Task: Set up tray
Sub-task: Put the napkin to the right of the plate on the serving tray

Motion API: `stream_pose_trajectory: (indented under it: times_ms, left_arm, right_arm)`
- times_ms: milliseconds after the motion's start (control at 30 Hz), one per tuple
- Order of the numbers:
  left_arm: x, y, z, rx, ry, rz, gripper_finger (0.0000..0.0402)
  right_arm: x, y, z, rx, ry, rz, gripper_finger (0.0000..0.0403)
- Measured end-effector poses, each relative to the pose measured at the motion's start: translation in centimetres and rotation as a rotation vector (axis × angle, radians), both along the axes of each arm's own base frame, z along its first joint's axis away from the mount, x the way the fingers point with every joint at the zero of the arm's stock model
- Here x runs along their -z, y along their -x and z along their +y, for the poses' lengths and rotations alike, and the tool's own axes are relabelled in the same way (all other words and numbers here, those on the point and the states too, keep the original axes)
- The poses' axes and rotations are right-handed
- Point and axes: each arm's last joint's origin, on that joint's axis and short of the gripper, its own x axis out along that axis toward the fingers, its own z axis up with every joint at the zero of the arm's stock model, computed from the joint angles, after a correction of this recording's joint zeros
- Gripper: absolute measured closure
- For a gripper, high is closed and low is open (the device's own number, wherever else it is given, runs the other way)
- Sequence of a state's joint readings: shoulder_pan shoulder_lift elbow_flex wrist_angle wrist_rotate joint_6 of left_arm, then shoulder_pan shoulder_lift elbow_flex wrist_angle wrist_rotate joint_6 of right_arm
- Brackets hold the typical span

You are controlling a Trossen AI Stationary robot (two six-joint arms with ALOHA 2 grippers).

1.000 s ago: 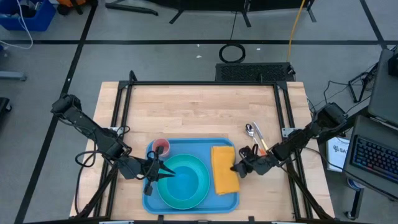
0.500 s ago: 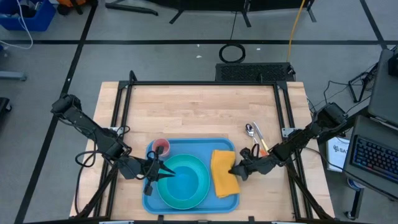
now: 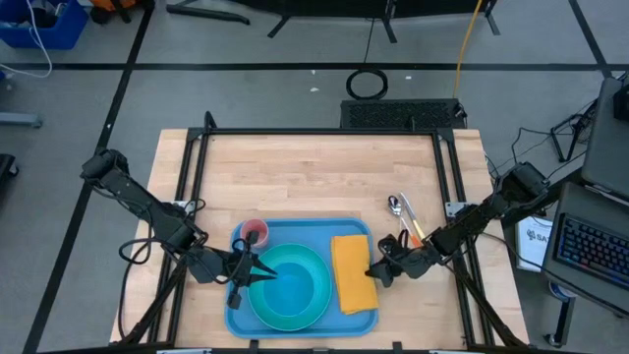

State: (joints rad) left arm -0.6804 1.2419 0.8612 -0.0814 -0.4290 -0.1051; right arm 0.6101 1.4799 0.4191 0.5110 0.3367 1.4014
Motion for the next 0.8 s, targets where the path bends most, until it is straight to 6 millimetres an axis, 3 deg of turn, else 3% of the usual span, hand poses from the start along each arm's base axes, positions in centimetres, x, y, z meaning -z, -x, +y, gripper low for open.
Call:
stream_pose_trajectory:
  times_ms: [433,800]
  left_arm:
    - [0.0,0.0,0.0,0.002,-0.002,-0.002,0.036]
    - [0.0,0.0,0.0,0.002,-0.003,0.0,0.036]
  right_arm:
    - [-0.1,-0.9,-1.7,0.105,0.129,-0.043,0.027]
    - [-0.8,-1.3,-1.2,0.062,0.087,-0.119,0.0273]
